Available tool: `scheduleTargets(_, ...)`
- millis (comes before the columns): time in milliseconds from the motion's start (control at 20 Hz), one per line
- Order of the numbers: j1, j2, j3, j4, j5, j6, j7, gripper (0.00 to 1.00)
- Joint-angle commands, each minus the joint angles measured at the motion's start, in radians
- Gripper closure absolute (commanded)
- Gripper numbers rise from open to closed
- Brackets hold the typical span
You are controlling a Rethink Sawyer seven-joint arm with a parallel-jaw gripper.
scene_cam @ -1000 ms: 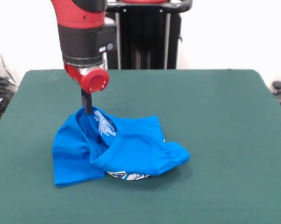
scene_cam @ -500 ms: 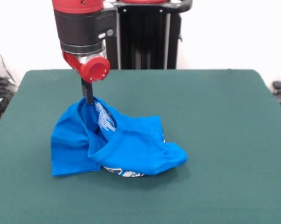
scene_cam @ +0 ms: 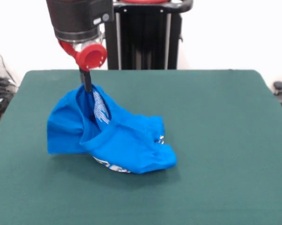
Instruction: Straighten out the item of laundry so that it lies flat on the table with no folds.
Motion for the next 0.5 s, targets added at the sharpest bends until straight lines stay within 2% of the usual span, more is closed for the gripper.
scheduleTargets(50, 0.028, -0.044, 0.088, -0.047, 0.062, 0.192, -0.009, 1.00)
scheduleTargets(250, 0.013, -0.076, 0.094, -0.068, 0.087, 0.253, -0.011, 1.00)
scheduleTargets(500, -0.020, -0.037, 0.094, -0.147, 0.086, 0.249, -0.034, 1.00)
